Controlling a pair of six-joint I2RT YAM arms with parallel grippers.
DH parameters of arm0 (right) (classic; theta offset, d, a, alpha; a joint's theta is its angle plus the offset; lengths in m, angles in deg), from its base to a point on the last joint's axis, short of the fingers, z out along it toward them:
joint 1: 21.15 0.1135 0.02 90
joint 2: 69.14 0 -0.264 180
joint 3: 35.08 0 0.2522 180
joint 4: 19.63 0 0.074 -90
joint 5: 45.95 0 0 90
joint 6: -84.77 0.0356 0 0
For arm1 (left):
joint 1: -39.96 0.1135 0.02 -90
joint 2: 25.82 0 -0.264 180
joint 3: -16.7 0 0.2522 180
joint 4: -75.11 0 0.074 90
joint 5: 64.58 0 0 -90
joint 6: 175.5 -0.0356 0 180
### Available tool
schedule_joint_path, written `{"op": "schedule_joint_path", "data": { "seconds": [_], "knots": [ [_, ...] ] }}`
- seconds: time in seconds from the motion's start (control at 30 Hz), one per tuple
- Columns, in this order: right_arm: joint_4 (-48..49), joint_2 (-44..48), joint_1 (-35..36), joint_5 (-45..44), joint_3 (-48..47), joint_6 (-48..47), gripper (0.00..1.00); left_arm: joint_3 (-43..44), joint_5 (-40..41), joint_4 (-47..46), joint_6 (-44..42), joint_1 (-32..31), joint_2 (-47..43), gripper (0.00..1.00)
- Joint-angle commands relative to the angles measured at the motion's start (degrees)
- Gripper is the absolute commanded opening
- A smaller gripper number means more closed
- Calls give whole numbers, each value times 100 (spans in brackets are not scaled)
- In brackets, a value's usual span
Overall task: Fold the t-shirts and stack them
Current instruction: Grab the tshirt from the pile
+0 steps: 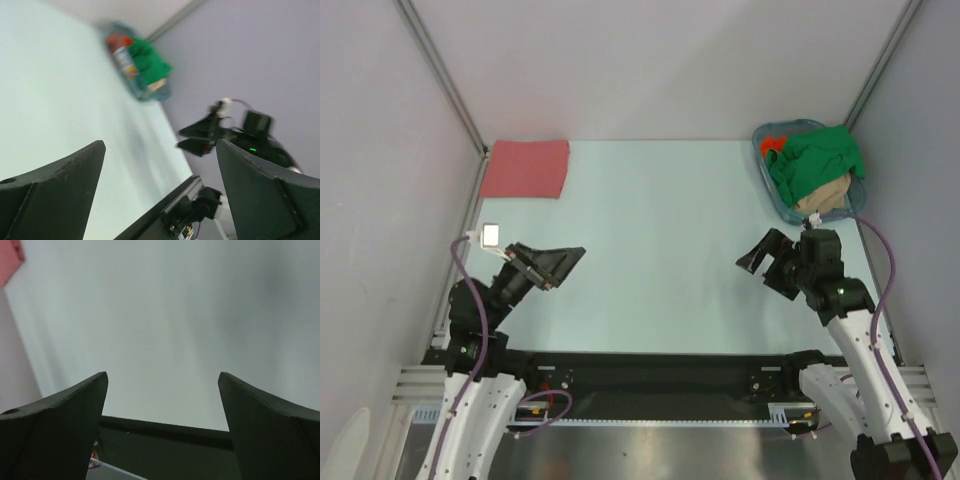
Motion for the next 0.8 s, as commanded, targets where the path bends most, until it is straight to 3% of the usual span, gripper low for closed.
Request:
{"op": "schedule_joint_path", "data": {
  "seconds": [0.0, 0.17, 0.23, 0.37, 0.43, 0.53, 0.63, 0.7, 0.77],
  "knots": [
    [-501, -709, -67, -1541, -974, -538, 100, 483, 923, 2004, -385, 38, 624, 100],
    [831, -2002, -830, -1079, -2319, -793, 100, 1089, 1284, 3164, -332, 55, 1817, 100],
    [1289, -2747, -1286, -1121, -2775, -732, 100, 1458, 321, 3237, -1309, 82, 2109, 100],
    [1792, -3752, -1630, -1937, -3426, -1064, 99, 1495, -120, 3184, -1220, 195, 2217, 100],
    [2116, -4243, -1789, -1869, -3612, -1214, 89, 1390, -131, 3122, -1028, 257, 2094, 100],
    [2390, -4728, -1869, -1677, -3990, -1513, 85, 1301, -244, 2946, -1210, 337, 2102, 100],
    [2365, -5431, -1869, -1481, -4438, -1549, 74, 1301, -289, 2867, -1368, 337, 2216, 99],
    [2250, -5888, -1895, -1700, -4788, -1619, 74, 1336, -333, 2823, -1413, 337, 2329, 91],
    [2302, -6274, -1930, -1807, -5027, -1663, 63, 1441, -447, 2814, -1431, 337, 2418, 79]
  ]
}}
